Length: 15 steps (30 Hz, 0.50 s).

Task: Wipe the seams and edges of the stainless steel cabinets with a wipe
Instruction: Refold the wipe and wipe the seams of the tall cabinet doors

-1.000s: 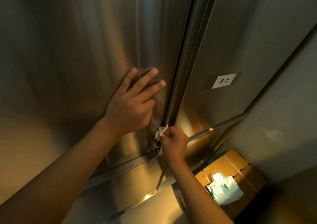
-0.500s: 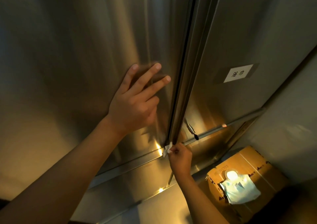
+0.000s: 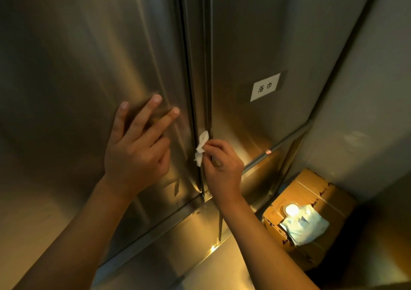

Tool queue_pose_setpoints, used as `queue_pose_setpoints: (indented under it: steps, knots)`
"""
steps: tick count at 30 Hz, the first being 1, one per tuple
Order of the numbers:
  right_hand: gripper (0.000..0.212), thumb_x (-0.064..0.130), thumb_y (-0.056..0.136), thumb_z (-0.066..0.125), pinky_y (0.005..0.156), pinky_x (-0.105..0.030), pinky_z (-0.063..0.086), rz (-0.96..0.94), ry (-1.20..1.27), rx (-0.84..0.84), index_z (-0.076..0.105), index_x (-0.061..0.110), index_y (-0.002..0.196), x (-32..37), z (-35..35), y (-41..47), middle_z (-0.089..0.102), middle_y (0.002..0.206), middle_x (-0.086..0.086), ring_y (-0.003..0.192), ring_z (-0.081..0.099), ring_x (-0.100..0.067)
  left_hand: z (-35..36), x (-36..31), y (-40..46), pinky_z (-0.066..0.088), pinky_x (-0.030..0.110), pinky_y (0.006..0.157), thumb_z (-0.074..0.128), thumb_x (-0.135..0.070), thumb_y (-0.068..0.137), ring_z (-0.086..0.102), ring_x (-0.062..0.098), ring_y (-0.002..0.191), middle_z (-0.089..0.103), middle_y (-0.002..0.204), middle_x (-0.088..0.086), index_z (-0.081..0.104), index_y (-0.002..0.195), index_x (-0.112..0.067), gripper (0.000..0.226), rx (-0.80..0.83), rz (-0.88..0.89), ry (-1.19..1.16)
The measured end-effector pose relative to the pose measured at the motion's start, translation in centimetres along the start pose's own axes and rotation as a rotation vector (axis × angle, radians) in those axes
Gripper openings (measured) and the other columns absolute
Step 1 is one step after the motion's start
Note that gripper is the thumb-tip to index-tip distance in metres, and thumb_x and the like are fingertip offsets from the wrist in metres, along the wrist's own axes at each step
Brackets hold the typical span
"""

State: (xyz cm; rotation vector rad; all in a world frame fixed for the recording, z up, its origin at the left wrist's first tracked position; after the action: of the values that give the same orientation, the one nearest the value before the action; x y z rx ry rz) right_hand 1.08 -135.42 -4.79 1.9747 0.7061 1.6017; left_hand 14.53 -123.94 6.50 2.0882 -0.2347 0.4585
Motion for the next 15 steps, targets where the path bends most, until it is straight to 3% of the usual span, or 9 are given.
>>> queue_pose_setpoints:
  steps: [6, 11, 15]
  knots:
    - [0.019, -0.001, 0.083, 0.079, 0.080, -0.002, 0.043, 0.182, -0.154, 0.163, 0.082, 0.011, 0.098, -6.8, 2.8, -6.1, 0.067, 0.096, 0.003, 0.087, 0.054, 0.002, -0.1, -0.2, 0.1, 0.021, 0.061, 0.122, 0.062, -0.012, 0.089, 0.045, 0.034, 0.146, 0.060, 0.147, 0.000, 0.071, 0.071, -0.017, 0.020, -0.017, 0.009, 0.008]
    - [0.017, 0.004, 0.090, 0.075, 0.077, -0.008, 0.040, 0.360, -0.220, 0.335, 0.082, 0.013, 0.102, -11.9, 4.3, -11.6, 0.059, 0.098, 0.013, 0.086, 0.055, -0.002, -0.1, -0.2, 0.1, 0.020, 0.060, 0.123, 0.062, -0.011, 0.088, 0.046, 0.034, 0.146, 0.061, 0.146, 0.000, 0.070, 0.071, -0.017, 0.021, -0.035, 0.013, 0.011]
    - [0.022, 0.003, 0.091, 0.074, 0.080, -0.004, 0.039, 0.404, -0.247, 0.399, 0.081, 0.014, 0.109, -13.2, 4.8, -12.5, 0.061, 0.104, 0.015, 0.094, 0.057, -0.004, 0.0, -0.3, 0.1, 0.021, 0.060, 0.123, 0.062, -0.010, 0.088, 0.046, 0.033, 0.146, 0.061, 0.146, -0.001, 0.069, 0.071, -0.016, 0.019, -0.035, 0.014, 0.014]
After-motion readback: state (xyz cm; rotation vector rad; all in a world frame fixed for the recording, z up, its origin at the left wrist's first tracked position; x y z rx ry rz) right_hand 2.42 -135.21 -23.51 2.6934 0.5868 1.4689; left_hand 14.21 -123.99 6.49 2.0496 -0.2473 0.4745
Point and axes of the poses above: each hand's wrist, its own y-axis towards the middle knuckle, its own z-axis out of the palm, x = y × z, the point moved 6 cm from there along y, towards the middle knuckle
